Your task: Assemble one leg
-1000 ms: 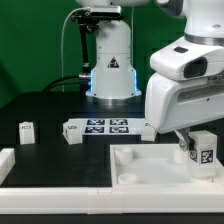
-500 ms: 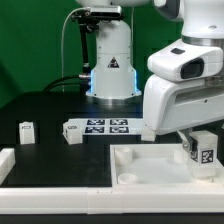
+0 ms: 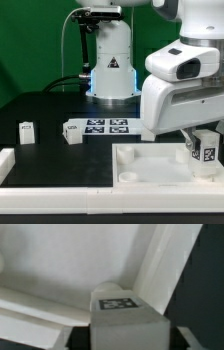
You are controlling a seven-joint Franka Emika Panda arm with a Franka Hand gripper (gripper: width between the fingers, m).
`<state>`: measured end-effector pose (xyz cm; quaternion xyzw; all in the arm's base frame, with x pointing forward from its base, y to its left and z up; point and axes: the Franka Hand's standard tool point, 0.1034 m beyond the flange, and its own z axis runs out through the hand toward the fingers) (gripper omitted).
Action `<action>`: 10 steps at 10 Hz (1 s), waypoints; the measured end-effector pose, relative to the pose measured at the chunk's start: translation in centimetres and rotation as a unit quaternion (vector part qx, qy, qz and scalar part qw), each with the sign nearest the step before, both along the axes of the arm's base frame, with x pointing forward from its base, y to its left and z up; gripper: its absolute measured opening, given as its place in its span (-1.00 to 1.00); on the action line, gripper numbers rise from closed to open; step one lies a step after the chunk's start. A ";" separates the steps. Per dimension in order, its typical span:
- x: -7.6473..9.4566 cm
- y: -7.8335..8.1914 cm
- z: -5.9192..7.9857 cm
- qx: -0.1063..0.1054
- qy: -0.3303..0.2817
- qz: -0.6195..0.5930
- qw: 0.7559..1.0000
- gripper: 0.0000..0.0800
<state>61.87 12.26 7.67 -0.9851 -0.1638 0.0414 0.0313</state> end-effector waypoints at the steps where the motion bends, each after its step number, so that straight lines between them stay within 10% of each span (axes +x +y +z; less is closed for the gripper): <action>1: 0.0 -0.1 -0.1 -0.003 -0.008 -0.054 0.999 -0.24; 8: -0.2 0.8 -0.2 -0.056 -0.013 -0.532 0.845 -0.26; 10: -0.2 0.9 -0.2 -0.056 -0.013 -0.524 0.850 -0.25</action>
Offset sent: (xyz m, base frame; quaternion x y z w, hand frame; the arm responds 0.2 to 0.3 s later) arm -0.0095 0.0058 -0.0016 -0.0543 0.0072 0.3981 0.9157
